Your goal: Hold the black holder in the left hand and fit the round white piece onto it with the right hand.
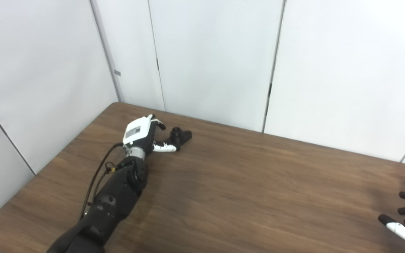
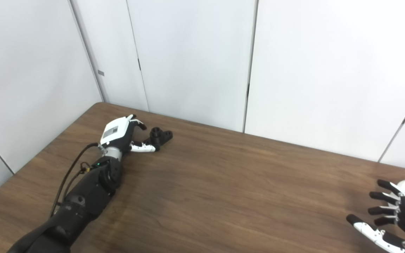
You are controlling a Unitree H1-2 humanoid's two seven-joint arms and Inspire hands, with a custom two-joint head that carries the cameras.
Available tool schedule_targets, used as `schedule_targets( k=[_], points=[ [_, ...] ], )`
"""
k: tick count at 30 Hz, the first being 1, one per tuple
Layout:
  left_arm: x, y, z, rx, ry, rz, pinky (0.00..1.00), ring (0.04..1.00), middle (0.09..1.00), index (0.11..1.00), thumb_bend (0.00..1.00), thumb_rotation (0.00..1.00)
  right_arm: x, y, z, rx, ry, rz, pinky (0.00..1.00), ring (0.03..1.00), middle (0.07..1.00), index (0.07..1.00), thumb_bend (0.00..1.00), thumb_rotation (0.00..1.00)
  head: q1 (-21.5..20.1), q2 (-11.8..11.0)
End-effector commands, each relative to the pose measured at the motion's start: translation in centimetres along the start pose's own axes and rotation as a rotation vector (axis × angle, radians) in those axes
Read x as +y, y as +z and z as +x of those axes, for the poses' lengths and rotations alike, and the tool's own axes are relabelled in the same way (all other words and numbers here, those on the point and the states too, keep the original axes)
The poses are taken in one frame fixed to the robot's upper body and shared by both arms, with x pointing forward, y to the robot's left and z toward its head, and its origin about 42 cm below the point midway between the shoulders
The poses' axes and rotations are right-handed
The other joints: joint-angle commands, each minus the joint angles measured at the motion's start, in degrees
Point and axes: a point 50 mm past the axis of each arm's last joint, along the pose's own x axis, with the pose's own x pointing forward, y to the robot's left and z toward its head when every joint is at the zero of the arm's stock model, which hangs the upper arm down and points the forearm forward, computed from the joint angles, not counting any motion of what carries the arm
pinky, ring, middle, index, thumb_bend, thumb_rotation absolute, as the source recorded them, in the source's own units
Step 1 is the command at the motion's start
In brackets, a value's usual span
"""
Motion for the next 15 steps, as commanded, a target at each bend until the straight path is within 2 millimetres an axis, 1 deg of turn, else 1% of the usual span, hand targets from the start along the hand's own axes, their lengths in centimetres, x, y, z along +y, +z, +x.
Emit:
schedule_targets(
  k=[1, 2, 5, 7, 9, 11, 15],
  points=[
    [2.6, 1.7, 1.9, -0.051, 0.081, -0.014, 0.85, 0.966, 0.950, 0.697, 1.00, 0.38, -0.7, 1.8, 0.4, -0.073, -0.028, -0.007, 0.44, 0.555, 0.691, 0.781, 0.57, 0.12, 0.0, 0.1],
    [2.5, 1.7, 2.0, -0.051, 0.075, -0.025, 0.86, 0.967, 0.950, 0.699, 1.00, 0.39, -0.7, 1.8, 0.4, -0.073, -0.028, -0.007, 0.44, 0.554, 0.691, 0.782, 0.57, 0.12, -0.1, 0.1],
    [2.3, 1.7, 2.2, -0.054, 0.061, -0.055, 0.91, 0.981, 0.955, 0.698, 1.00, 0.35, -0.7, 1.9, 0.3, -0.076, -0.029, -0.009, 0.44, 0.562, 0.694, 0.783, 0.56, 0.13, -0.3, 0.2],
    [2.2, 1.9, 2.3, -0.058, 0.050, -0.069, 0.91, 0.981, 0.953, 0.699, 0.99, 0.34, -0.7, 2.0, 0.3, -0.076, -0.032, -0.010, 0.44, 0.560, 0.694, 0.782, 0.56, 0.12, -0.4, 0.4],
    [2.0, 2.1, 2.4, -0.061, 0.042, -0.081, 0.91, 0.977, 0.947, 0.695, 0.99, 0.33, -0.7, 1.9, 0.3, -0.076, -0.034, -0.011, 0.44, 0.557, 0.693, 0.781, 0.56, 0.11, -0.5, 0.4],
    [1.9, 2.2, 2.4, -0.066, 0.038, -0.093, 0.89, 0.972, 0.941, 0.685, 0.99, 0.33, -0.8, 1.9, 0.3, -0.076, -0.035, -0.012, 0.44, 0.555, 0.694, 0.781, 0.56, 0.09, -0.5, 0.5],
    [1.3, 2.4, 2.3, -0.076, 0.027, -0.105, 0.86, 0.952, 0.917, 0.670, 0.98, 0.34, -0.9, 2.0, 0.2, -0.068, -0.037, -0.010, 0.44, 0.564, 0.697, 0.782, 0.56, 0.08, -0.6, 0.7]
  ],
)
